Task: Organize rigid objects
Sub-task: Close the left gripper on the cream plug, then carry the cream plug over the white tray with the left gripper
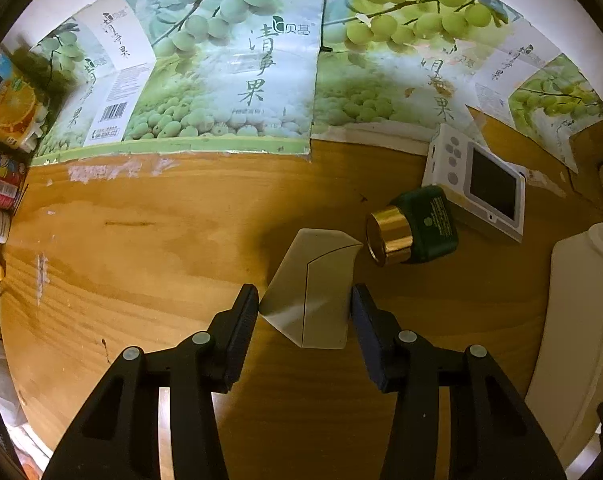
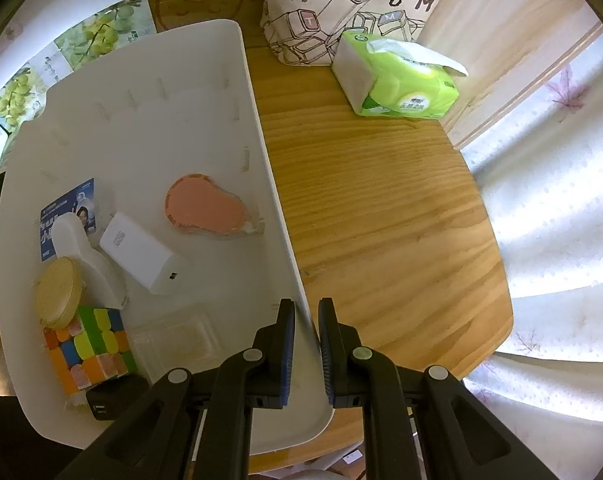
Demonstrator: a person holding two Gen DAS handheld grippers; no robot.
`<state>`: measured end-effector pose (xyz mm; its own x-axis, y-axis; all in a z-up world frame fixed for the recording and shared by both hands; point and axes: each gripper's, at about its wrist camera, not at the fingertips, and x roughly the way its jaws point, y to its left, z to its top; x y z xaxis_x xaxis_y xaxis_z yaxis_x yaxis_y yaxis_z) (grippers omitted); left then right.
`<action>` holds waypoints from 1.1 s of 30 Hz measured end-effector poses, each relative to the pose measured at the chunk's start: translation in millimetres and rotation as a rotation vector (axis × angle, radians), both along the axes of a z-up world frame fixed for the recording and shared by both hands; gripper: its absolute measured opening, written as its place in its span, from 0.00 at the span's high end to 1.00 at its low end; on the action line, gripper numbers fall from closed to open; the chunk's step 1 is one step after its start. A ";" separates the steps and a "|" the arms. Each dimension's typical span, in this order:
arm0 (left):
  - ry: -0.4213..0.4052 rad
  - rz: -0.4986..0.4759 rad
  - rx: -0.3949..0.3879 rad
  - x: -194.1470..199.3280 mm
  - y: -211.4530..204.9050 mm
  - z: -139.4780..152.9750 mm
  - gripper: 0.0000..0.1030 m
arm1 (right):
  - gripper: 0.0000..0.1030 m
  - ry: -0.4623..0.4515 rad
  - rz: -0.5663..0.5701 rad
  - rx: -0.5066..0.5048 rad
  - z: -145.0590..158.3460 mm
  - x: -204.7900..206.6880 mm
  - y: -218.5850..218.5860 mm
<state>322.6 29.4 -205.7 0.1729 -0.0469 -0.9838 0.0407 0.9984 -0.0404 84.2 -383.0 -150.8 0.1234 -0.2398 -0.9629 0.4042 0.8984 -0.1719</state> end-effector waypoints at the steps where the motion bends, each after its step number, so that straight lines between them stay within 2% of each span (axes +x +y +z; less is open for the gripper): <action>1: -0.002 -0.001 0.002 1.0 -3.5 -2.0 0.51 | 0.87 -0.002 0.004 0.003 0.1 -0.5 -0.4; 10: -0.045 0.005 -0.010 -32.5 -24.1 28.3 0.51 | 0.86 -0.027 0.059 0.042 3.1 -4.2 -4.1; 16: -0.091 0.009 -0.035 -69.7 -39.9 57.9 0.51 | 0.86 -0.039 0.132 0.082 3.5 -6.4 -7.4; 21: -0.121 -0.006 -0.042 -100.0 -65.1 80.0 0.51 | 0.86 -0.053 0.214 0.118 3.7 -9.2 -9.2; 25: -0.136 -0.020 -0.062 -122.8 -87.3 90.9 0.51 | 0.86 -0.080 0.238 0.153 5.0 -13.0 -12.0; 33: -0.160 -0.127 -0.099 -160.8 -152.1 107.0 0.50 | 0.86 -0.103 0.318 0.187 5.6 -17.9 -14.0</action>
